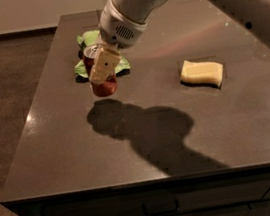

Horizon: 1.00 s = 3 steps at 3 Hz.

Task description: Move coke can near green rice chip bag

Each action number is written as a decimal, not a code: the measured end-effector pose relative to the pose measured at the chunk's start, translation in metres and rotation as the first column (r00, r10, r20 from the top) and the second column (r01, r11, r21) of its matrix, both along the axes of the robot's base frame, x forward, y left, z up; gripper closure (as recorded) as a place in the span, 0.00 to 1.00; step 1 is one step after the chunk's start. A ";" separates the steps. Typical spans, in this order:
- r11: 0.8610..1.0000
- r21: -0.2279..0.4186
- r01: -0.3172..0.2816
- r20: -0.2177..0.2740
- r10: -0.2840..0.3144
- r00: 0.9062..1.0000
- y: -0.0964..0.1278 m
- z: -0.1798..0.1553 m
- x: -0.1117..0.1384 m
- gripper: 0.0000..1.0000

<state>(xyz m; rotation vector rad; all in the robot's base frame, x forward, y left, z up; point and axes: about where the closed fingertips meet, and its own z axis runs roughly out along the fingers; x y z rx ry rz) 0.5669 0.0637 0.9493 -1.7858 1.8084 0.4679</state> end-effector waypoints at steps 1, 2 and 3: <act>0.999 0.008 0.045 0.026 -0.045 0.999 -0.001 0.000 0.036 1.00; 0.998 -0.005 0.066 0.014 -0.065 0.998 -0.001 -0.014 0.060 1.00; 0.998 -0.028 0.056 0.006 -0.055 0.998 -0.003 -0.034 0.075 0.79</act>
Offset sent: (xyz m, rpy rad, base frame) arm 0.0904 -0.0050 -0.0319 -0.0252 0.0064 -0.0951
